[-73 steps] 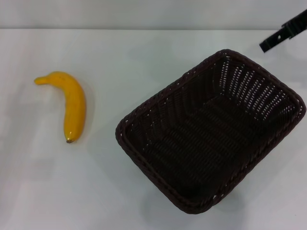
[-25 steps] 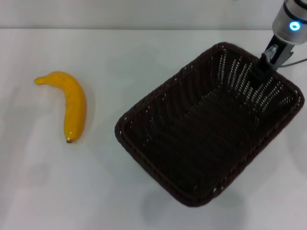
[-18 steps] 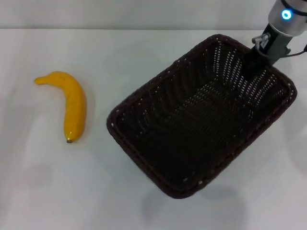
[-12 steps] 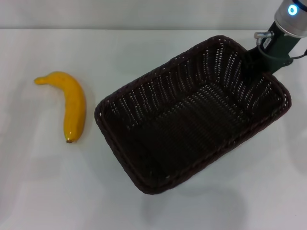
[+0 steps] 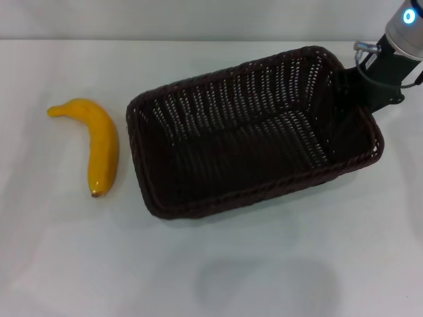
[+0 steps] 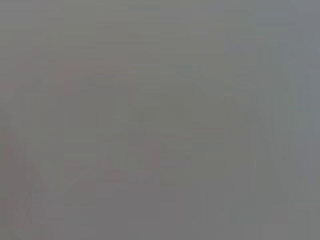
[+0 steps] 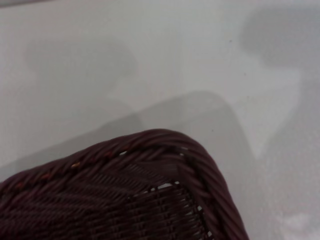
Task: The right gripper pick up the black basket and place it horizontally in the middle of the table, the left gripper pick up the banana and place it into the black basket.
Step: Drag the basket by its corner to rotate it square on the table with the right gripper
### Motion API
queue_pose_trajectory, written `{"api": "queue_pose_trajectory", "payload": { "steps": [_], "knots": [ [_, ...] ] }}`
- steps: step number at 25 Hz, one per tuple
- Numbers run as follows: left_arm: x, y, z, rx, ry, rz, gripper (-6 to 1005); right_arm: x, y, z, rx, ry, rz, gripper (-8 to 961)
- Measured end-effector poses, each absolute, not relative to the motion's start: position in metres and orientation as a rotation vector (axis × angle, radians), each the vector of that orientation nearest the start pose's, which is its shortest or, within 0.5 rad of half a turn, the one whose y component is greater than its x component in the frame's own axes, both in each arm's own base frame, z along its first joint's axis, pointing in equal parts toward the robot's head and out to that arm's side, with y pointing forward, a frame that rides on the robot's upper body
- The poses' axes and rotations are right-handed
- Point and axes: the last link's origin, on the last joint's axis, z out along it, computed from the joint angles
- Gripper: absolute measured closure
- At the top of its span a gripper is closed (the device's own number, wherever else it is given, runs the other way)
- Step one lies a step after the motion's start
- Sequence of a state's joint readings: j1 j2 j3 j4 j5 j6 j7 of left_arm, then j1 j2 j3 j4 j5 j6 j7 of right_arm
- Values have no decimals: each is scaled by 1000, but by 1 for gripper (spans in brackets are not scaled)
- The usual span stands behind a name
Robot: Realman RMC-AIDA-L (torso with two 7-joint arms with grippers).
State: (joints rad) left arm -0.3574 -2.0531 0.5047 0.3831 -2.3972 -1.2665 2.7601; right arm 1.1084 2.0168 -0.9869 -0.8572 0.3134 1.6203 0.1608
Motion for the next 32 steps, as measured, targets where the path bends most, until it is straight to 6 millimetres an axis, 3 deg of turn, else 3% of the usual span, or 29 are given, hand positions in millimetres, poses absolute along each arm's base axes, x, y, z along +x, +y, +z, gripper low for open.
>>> {"api": "queue_pose_trajectory", "payload": {
  "steps": [6, 13, 16, 28, 32],
  "knots": [
    [-363, 333, 142, -1250, -296, -707, 136, 138, 427, 24, -1875, 1875, -365, 808],
    [-362, 343, 146, -1248, -317, -690, 136, 137, 424, 18, -1904, 1749, -486, 811],
    [-362, 344, 145, -1249, -317, -691, 136, 147, 420, 17, -1867, 1787, -486, 813],
    [-362, 343, 140, -1262, -323, -691, 137, 148, 411, 32, -1849, 1825, -495, 788],
    [-361, 342, 137, -1263, -330, -697, 137, 143, 409, 40, -1851, 1803, -477, 625]
  ]
}}
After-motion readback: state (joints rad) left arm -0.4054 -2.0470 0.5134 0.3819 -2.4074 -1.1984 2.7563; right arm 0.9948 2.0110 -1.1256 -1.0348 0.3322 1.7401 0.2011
